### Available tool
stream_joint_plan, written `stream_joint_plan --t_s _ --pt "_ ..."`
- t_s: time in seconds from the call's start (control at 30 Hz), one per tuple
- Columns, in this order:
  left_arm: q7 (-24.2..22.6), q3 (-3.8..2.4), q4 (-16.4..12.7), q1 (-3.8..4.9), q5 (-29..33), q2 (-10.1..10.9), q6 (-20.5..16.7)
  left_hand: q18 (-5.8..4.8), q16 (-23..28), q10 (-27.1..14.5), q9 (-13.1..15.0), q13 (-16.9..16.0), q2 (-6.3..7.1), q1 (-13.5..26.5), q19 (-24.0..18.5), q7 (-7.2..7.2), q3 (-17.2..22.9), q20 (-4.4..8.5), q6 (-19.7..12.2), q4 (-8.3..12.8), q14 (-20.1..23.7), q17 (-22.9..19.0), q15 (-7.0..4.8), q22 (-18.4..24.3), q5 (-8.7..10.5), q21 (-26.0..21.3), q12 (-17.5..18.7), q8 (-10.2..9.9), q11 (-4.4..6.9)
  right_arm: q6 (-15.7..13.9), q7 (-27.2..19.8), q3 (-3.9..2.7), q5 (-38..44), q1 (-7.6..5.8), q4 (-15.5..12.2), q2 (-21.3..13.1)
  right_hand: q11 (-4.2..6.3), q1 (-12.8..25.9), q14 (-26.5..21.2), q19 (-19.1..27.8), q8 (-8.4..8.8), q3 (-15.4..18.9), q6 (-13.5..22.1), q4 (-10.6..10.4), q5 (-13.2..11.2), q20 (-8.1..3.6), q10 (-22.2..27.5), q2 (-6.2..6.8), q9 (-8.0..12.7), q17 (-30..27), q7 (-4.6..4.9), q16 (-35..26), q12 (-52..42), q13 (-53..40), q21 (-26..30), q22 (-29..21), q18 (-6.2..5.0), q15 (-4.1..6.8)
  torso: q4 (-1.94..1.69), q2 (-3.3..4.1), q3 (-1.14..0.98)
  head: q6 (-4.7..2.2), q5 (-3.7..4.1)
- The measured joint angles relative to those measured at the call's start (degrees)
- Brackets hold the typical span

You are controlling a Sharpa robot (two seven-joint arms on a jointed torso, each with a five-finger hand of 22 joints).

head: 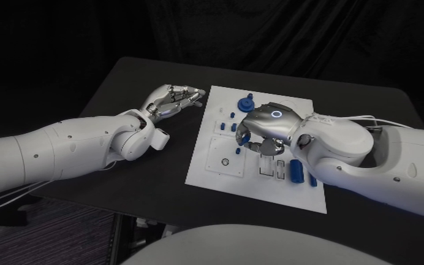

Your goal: Assemble the parts on the task board

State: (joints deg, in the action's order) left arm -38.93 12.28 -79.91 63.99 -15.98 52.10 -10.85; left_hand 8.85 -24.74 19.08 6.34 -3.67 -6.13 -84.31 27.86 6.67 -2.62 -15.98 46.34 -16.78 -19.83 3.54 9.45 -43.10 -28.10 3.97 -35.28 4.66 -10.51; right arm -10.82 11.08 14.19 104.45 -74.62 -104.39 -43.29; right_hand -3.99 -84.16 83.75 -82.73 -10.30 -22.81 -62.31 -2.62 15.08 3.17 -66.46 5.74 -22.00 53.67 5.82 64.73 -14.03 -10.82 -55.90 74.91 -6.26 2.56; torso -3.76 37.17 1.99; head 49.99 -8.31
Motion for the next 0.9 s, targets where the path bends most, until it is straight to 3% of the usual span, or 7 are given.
stream_joint_plan --t_s 0.23,0.67,0.9 --pt "0.0 0.0 0.0 -0.01 0.0 0.0 -0.1 0.0 0.0 -0.4 0.0 0.0 -0.19 -0.7 -0.2 0.08 -0.1 -0.2 -0.1 -0.1 0.1 0.0 -0.12 0.2 0.28 0.0 -0.2 0.0 -0.04 1.1 -0.2 0.02 1.4 2.61 2.4 3.9 -0.03 0.0 0.2 -0.2 0.11 0.1 0.0 0.2 0.0 0.2 0.0 0.0 -0.1 1.1 0.0 0.7 0.1 0.1 -0.7 0.0 0.01 -0.16 -0.07 0.01 -0.02 0.0 -0.34" --pt "0.0 0.0 -0.1 -0.02 0.0 -0.3 0.1 0.0 -0.8 -0.6 0.0 0.0 0.0 -2.2 -0.4 0.28 -0.2 -0.4 -0.3 0.1 -0.2 0.1 0.09 0.5 0.51 0.0 -0.6 0.2 -0.24 2.4 -0.8 -0.02 3.2 4.92 5.2 7.3 -0.09 0.0 0.2 -0.2 0.32 0.1 0.0 0.2 0.0 0.21 -0.1 0.02 -0.4 1.8 0.02 1.2 0.1 0.2 -1.3 0.0 0.0 -0.16 -0.13 0.04 -0.03 0.0 -0.82" --pt "0.0 0.0 -0.1 -0.02 0.0 -0.3 0.2 0.0 -1.0 -0.8 0.0 0.0 0.09 -2.2 -0.4 0.28 -0.2 -0.4 -0.3 0.1 -0.4 0.1 0.29 0.5 0.51 0.0 -0.6 0.2 -0.05 2.5 -1.1 0.0 3.5 5.8 5.9 7.9 -0.09 0.0 0.2 -0.2 0.35 0.1 -0.1 0.2 -0.1 0.21 -0.1 0.02 -0.4 2.0 0.11 1.2 0.2 0.2 -1.3 0.0 0.0 -0.16 0.15 0.1 -0.08 0.0 -1.25"
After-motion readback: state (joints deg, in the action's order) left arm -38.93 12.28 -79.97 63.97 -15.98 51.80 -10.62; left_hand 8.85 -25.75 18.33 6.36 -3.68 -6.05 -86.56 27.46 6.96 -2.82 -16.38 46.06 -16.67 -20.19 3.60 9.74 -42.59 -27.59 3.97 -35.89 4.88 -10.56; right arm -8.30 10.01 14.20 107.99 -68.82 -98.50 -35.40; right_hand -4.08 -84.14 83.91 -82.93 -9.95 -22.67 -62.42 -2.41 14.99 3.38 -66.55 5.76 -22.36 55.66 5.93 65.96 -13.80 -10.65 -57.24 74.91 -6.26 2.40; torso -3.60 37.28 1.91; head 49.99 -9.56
